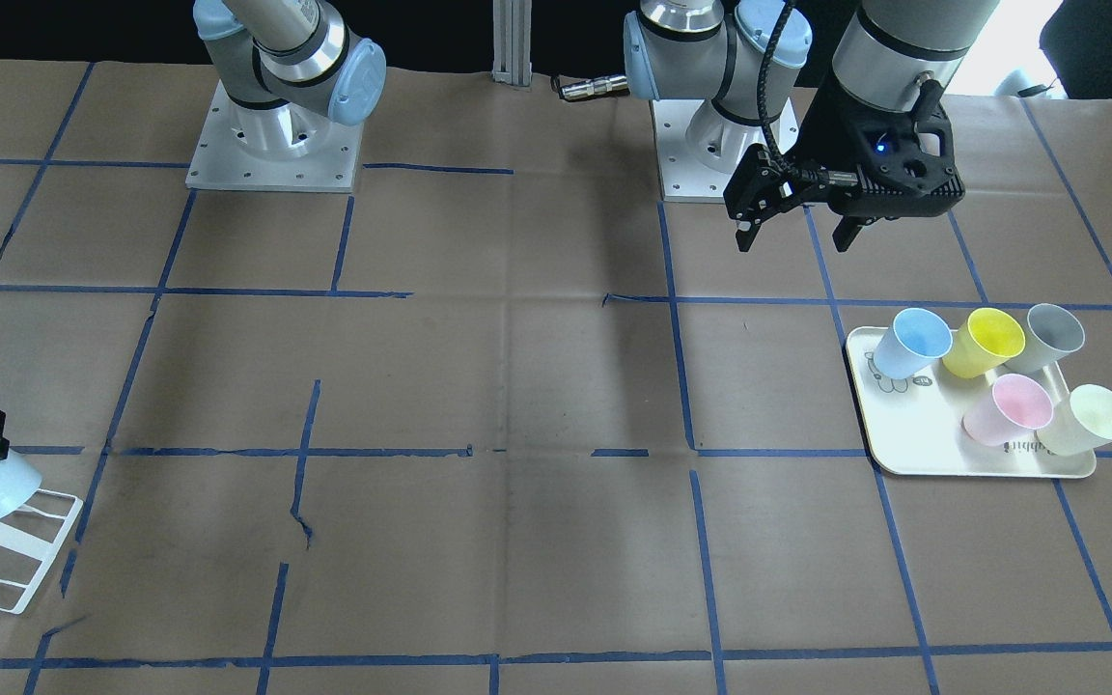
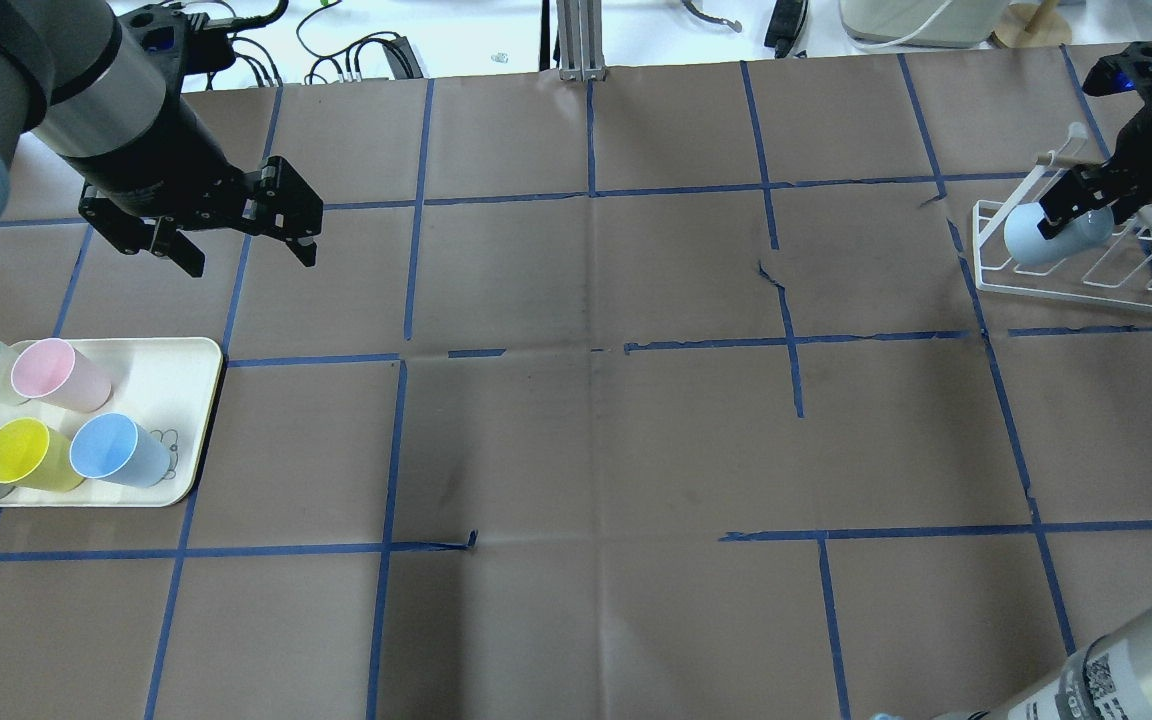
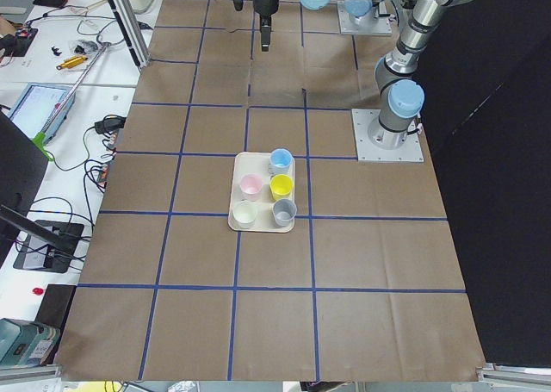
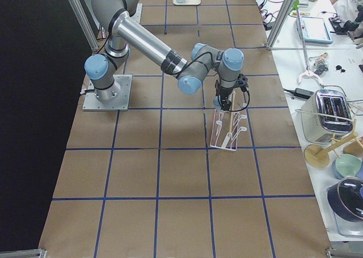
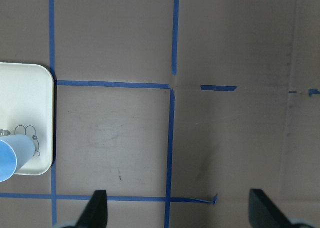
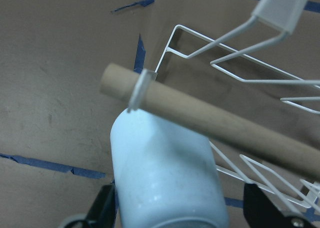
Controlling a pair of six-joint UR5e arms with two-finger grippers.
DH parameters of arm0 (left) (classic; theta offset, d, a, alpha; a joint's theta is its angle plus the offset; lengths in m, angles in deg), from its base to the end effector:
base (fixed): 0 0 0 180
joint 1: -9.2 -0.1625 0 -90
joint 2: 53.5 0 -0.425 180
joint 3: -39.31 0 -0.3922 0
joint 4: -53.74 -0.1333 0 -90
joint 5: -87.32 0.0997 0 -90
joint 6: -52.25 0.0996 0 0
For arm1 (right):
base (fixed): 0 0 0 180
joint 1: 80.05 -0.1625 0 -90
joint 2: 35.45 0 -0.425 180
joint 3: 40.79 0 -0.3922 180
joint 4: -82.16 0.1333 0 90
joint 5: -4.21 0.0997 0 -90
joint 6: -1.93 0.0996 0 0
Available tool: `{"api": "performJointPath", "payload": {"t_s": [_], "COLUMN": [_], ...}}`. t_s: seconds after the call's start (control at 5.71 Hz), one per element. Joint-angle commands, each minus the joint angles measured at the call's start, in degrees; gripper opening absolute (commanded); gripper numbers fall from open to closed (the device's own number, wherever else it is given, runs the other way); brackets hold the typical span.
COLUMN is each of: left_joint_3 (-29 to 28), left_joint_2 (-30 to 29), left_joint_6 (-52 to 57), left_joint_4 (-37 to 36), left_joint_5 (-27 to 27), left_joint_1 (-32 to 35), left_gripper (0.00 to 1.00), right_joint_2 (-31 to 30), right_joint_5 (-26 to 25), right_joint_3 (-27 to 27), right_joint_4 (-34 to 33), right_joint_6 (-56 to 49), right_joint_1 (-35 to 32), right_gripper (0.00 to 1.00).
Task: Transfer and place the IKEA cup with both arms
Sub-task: 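Lower the right gripper around the hanging light blue cup and close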
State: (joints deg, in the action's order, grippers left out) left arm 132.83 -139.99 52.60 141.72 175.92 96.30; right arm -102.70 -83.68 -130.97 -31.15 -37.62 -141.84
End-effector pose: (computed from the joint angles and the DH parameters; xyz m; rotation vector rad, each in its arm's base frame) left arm -0.1118 -0.4756 0.4906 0.0687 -3.1169 0.0557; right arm -0.1752 -0.6163 0.3028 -0.3079 3.0992 -0.0405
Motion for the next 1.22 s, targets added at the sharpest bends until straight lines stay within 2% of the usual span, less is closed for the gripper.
{"api": "performJointPath", "payload": {"t_s": [0.0, 0.7, 0.88, 1.05], "left_joint_3": [0.0, 0.0, 0.0, 0.0], "left_joint_2": [0.0, -0.1, -0.1, 0.0], "left_joint_6": [0.0, -0.3, -0.4, -0.5], "left_joint_4": [0.0, -0.1, -0.1, -0.2], "left_joint_5": [0.0, -0.1, -0.1, -0.1], "left_joint_1": [0.0, 0.0, 0.0, 0.0], "left_gripper": [0.98, 0.98, 0.98, 0.98], "right_joint_2": [-0.1, 0.1, 0.1, 0.0], "right_joint_5": [0.1, -0.1, -0.1, -0.2], "right_joint_3": [-0.1, -0.3, -0.5, -0.6], "right_joint_4": [0.2, 1.2, 1.2, 1.2], "right_joint_6": [0.1, -0.2, -0.2, -0.2], "right_joint_1": [0.0, 0.0, 0.0, 0.0], "right_gripper": [0.87, 0.87, 0.85, 0.69]}}
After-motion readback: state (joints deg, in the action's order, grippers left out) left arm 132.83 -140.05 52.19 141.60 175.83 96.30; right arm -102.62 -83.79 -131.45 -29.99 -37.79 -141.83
